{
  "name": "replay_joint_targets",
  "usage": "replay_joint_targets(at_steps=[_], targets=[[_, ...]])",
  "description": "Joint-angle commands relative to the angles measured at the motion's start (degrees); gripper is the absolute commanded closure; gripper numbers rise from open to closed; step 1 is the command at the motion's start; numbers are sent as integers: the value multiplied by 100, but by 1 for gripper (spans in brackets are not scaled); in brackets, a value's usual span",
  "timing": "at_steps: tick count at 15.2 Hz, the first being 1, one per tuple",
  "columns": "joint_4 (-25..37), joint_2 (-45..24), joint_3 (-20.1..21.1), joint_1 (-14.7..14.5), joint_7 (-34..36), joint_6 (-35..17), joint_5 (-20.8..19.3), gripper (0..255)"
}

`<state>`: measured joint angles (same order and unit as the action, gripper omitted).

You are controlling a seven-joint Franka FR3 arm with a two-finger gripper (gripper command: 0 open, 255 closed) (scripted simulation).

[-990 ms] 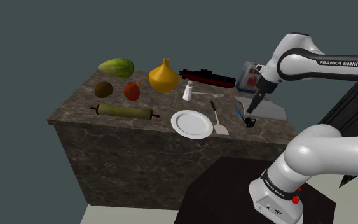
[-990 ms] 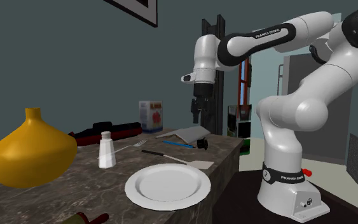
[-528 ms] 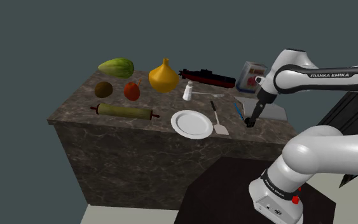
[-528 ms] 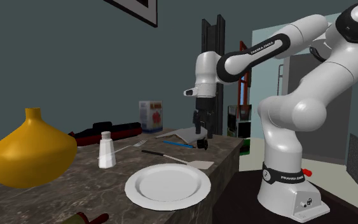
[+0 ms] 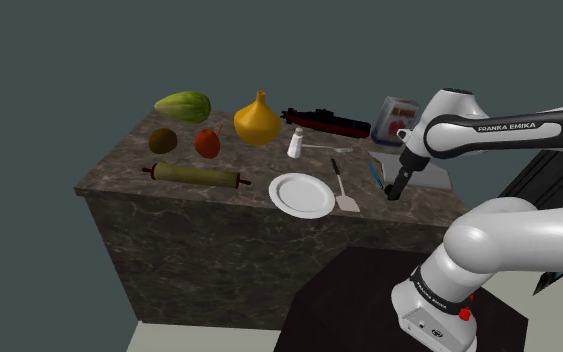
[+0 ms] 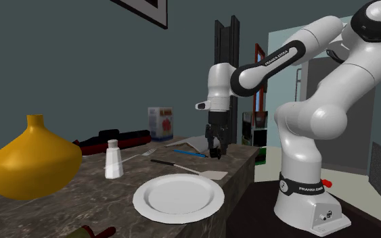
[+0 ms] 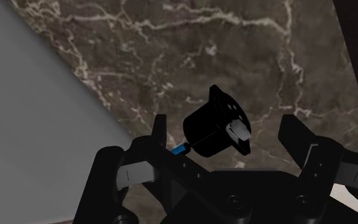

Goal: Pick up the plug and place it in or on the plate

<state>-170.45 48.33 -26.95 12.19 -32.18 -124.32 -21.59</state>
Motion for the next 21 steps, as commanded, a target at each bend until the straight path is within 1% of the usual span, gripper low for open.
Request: replay_joint_targets(at_steps=[1, 4, 5, 14, 21], targets=[[-2, -5, -3, 1, -1, -8, -2, 0], [-1, -5, -3, 0, -1, -7, -2, 0], [-1, -5, -3, 0, -1, -7, -2, 255], [-2, -5, -3, 1, -1, -8, -2, 255], [365, 382, 216, -62, -2, 732, 210, 255]])
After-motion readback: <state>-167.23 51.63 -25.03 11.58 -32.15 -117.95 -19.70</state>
